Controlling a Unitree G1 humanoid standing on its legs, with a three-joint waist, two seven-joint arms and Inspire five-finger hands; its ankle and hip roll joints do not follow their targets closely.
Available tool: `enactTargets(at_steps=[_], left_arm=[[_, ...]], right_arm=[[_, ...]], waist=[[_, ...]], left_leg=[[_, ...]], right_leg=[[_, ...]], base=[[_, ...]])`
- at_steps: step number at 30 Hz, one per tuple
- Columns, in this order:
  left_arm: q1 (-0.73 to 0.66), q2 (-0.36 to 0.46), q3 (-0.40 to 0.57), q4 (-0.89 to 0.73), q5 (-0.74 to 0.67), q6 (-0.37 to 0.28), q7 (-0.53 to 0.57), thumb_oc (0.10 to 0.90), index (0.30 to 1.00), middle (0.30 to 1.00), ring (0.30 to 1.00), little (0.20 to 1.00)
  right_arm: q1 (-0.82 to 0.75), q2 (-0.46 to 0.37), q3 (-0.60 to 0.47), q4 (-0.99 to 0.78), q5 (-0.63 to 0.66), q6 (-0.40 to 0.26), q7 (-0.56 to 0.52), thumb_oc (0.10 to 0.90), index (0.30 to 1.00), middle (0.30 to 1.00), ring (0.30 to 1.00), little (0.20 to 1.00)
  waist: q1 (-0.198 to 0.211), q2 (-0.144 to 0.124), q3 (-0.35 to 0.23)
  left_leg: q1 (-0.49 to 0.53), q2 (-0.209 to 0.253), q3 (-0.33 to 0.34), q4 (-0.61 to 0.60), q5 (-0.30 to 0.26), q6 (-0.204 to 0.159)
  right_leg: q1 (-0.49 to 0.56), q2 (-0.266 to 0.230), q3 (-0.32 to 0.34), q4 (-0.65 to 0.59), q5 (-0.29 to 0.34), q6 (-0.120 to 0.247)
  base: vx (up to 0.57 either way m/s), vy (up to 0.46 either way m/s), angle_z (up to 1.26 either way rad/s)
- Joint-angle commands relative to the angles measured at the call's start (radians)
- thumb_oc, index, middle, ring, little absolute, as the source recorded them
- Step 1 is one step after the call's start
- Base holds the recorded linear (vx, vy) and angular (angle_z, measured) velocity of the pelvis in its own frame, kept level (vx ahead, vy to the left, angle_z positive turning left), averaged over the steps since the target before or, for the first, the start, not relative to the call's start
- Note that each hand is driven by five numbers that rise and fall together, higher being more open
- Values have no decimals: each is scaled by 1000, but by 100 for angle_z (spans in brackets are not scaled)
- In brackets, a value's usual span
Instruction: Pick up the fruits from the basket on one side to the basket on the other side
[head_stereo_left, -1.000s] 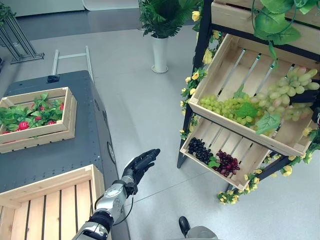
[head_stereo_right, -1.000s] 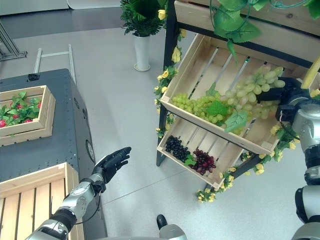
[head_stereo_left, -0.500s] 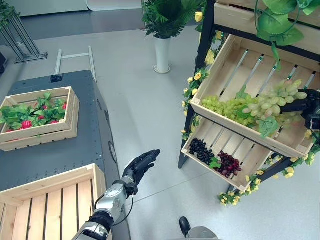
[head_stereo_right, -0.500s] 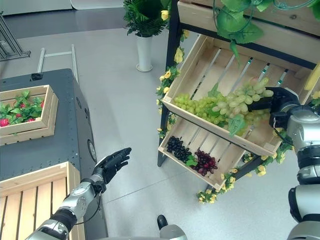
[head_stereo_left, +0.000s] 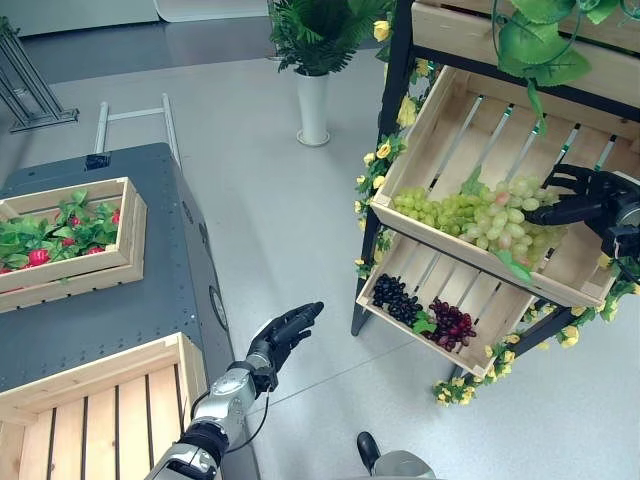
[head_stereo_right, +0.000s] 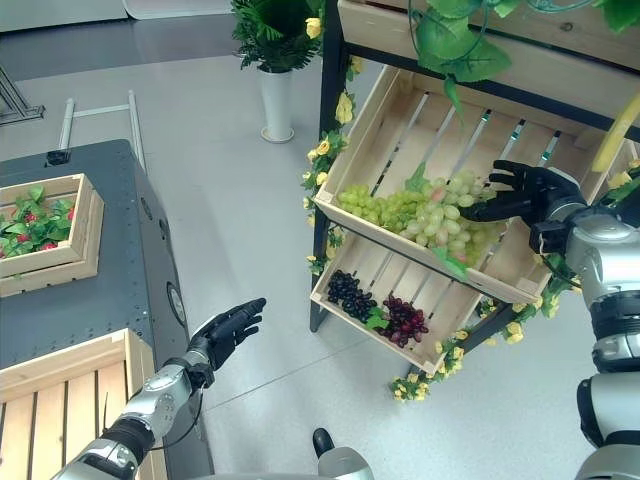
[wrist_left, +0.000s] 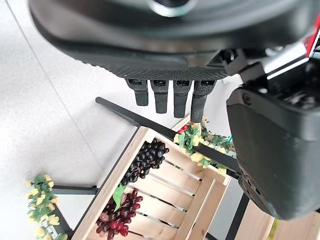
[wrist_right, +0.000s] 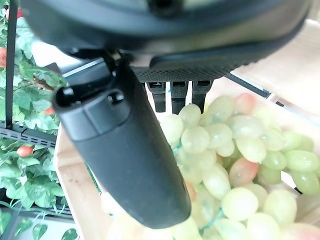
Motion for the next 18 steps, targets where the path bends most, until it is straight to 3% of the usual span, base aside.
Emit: enactTargets(at_steps=[1, 18], left_arm=[[-69, 19, -6, -64, -29, -65, -26, 800, 900, 900, 900, 900], [-6, 9, 44, -59, -15, -56, -38, 800, 900, 900, 900, 900]], right_arm=[[-56, -67, -106, -74, 10, -162, 9, 800, 900, 900, 900, 900], [403, 79, -351, -600, -188, -269, -31, 800, 900, 900, 900, 900]], waist=[[11, 20, -61], [-64, 39, -51]], left_leg=[[6, -8, -43, 63, -157, 21], [11, -13, 1, 73, -172, 35]], right_leg=[[12, 44, -13, 51, -75, 3], [-10, 44, 28, 52, -64, 14]], base=[[33, -11, -2], [19, -16, -8]])
